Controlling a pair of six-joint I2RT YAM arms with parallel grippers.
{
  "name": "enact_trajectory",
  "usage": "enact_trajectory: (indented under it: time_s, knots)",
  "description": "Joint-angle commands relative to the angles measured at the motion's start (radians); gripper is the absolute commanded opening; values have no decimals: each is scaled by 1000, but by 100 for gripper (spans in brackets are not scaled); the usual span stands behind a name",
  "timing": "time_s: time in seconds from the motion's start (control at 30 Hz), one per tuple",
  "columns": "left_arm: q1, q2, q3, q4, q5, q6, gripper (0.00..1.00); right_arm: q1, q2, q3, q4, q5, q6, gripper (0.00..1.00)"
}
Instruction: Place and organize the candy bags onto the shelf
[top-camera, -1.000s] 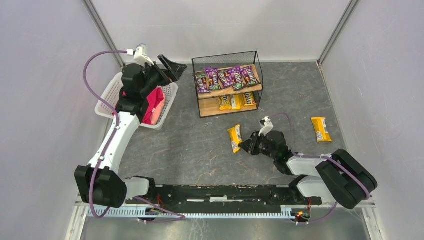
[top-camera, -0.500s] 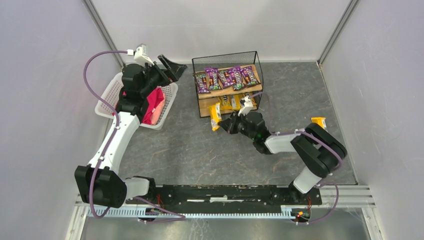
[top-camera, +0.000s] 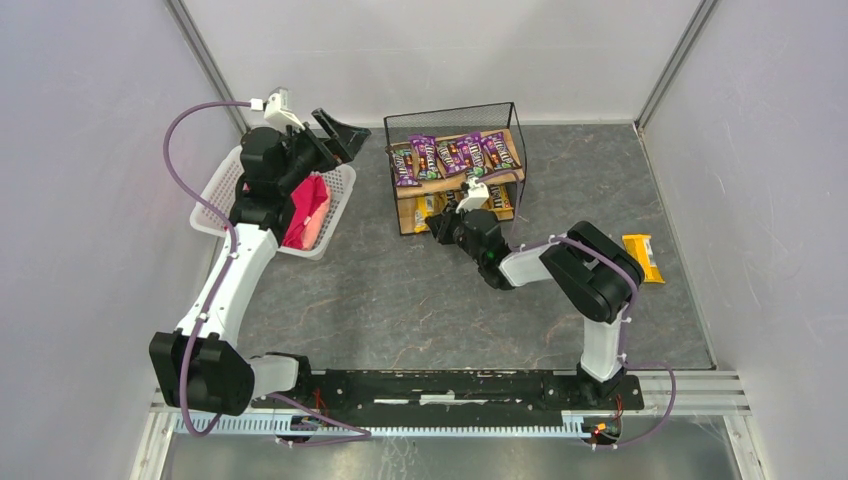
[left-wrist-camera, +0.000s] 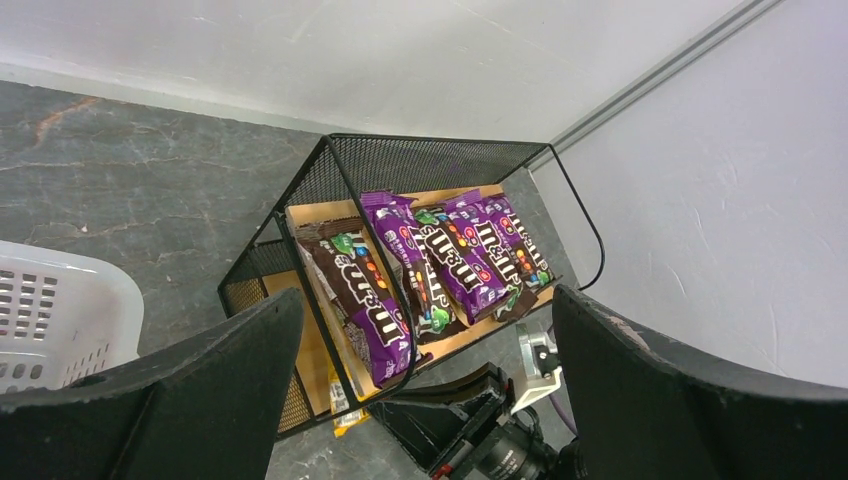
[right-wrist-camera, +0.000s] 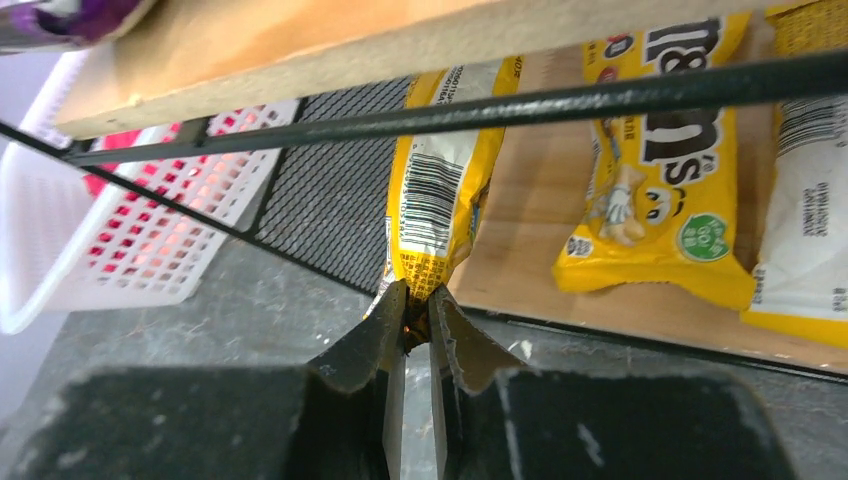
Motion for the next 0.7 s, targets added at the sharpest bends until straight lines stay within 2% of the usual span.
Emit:
enact_trajectory:
  time_s: [0.0, 0.13, 0.67]
  knots:
    - [9, -9, 32, 36, 25, -16, 100, 5, 37, 62, 71, 102, -103, 18]
    - [12, 1, 31, 41, 29, -21, 100, 5, 75, 135, 8, 99, -161, 19]
    - [14, 6, 26, 47, 34, -25, 100, -2, 113, 182, -111, 169, -186, 20]
